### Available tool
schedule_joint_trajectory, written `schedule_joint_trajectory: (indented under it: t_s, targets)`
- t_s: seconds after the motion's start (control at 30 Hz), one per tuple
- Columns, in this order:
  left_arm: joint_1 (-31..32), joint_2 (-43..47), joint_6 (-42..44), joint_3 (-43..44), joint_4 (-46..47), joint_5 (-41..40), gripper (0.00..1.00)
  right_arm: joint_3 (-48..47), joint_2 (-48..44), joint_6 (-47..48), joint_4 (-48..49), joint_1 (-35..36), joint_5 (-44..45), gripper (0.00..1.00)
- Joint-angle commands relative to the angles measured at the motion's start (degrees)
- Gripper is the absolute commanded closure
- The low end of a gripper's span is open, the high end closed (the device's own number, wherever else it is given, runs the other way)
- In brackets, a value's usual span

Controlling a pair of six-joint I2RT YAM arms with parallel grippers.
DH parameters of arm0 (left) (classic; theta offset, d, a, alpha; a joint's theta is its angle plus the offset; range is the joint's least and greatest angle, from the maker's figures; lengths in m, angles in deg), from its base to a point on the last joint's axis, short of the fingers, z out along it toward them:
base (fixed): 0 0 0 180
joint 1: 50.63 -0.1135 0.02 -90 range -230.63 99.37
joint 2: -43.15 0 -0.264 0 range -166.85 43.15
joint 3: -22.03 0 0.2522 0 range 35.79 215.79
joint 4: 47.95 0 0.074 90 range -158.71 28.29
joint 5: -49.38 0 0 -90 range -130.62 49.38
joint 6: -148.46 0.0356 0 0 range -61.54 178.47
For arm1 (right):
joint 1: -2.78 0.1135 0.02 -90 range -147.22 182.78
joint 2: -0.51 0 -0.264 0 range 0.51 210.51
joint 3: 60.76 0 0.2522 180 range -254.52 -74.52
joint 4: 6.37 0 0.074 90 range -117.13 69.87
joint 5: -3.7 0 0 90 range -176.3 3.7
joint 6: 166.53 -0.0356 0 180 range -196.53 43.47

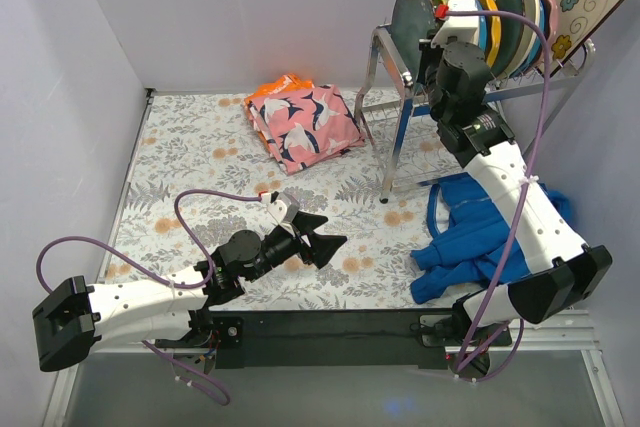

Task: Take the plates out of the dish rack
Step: Unload the plate from the dish rack.

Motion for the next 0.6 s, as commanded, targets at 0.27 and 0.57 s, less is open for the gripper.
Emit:
schedule_joint_trajectory:
  t_s: [0.27,0.57]
  targets:
    - [0.3,-0.4,1.4,2.0,0.4,-0.2,0.30,2.5,-6.0,0.3,13.4,-0.5,-3.1,0.99]
    - [0.3,-0.9,1.5,2.0,0.6,-0.3,0.30,0.0,-6.9,1.9,16.7,-0.5,-3.7,0.99]
